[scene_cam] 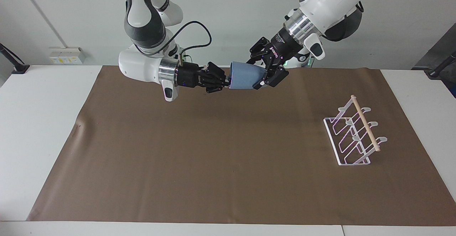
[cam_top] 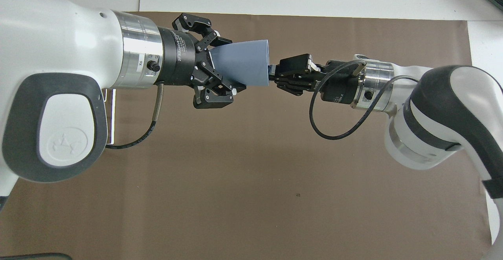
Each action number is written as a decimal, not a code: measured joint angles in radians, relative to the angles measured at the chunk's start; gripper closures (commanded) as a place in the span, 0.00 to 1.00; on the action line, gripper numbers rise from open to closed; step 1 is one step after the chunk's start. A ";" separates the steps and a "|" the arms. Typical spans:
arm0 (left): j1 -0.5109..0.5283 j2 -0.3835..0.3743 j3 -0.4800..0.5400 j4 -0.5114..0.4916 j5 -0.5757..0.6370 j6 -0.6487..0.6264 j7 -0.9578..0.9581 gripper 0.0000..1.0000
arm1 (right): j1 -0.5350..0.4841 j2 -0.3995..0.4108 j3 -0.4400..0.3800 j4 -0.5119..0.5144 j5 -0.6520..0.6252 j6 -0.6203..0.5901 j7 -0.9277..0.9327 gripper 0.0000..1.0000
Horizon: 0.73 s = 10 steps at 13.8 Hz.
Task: Hang cup on cup holder
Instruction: 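Close the left gripper on the cup's base beside the right gripper, then open the right gripper and pull back while the left gripper holds the cup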
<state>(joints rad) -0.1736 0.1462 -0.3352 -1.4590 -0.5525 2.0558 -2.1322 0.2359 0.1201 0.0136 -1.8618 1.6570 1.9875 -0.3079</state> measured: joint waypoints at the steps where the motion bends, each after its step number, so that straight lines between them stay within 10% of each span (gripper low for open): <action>1: -0.001 0.000 0.000 0.000 0.008 0.000 0.000 1.00 | 0.000 0.001 0.000 0.000 0.000 0.000 0.000 0.85; 3: -0.004 0.000 -0.002 0.000 0.041 0.000 -0.004 1.00 | 0.001 0.003 0.000 0.001 0.000 0.003 0.000 0.50; 10: -0.005 0.000 -0.003 -0.009 0.065 0.000 -0.006 1.00 | -0.003 0.001 0.000 0.004 -0.004 0.004 0.000 0.43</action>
<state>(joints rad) -0.1782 0.1465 -0.3379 -1.4685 -0.4879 2.0558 -2.1386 0.2325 0.1207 0.0136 -1.8578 1.6531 1.9912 -0.3078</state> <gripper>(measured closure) 0.216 0.458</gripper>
